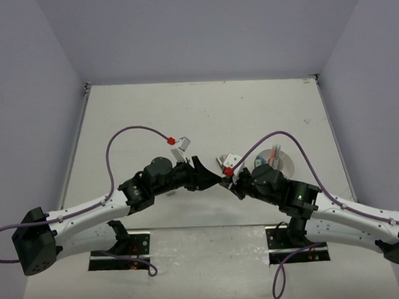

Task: Sort the stationery into containers
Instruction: Pick up the stationery from the center of the board, then place the stationery in the storage box, then pick up the stationery from the center of the board.

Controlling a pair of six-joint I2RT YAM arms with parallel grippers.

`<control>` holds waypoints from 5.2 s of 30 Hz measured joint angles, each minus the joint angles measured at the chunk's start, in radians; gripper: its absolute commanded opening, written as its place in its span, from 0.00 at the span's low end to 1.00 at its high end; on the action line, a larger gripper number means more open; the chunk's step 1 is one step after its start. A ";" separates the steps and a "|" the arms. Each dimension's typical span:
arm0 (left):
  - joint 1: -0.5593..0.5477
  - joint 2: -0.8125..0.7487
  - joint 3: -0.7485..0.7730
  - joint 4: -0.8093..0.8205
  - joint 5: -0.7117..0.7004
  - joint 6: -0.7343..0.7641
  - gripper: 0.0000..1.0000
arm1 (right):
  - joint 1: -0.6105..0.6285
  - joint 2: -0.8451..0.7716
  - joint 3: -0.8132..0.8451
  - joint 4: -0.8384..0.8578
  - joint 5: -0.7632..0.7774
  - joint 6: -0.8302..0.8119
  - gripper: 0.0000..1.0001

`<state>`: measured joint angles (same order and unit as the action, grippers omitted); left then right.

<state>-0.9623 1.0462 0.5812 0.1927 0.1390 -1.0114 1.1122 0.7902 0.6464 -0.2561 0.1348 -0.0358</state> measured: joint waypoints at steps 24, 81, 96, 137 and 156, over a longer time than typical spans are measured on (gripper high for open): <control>-0.004 0.112 0.034 0.120 0.051 0.001 0.00 | 0.000 -0.057 0.000 -0.013 0.016 0.010 0.97; 0.026 1.140 1.096 -0.056 0.198 0.638 0.66 | -0.009 -0.406 0.321 -0.682 0.656 0.742 0.99; 0.113 0.720 0.896 -0.346 -0.339 0.473 1.00 | -0.011 -0.289 0.297 -0.502 0.531 0.605 0.99; 0.241 -0.495 0.341 -1.129 -0.990 0.272 1.00 | 0.166 1.377 0.968 -0.226 0.170 0.953 0.71; 0.241 -0.514 0.329 -1.097 -0.971 0.299 1.00 | 0.132 1.463 1.083 -0.251 0.261 0.966 0.51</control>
<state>-0.7216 0.5323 0.9098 -0.9045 -0.8316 -0.7127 1.2442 2.2527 1.7295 -0.5071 0.3957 0.9306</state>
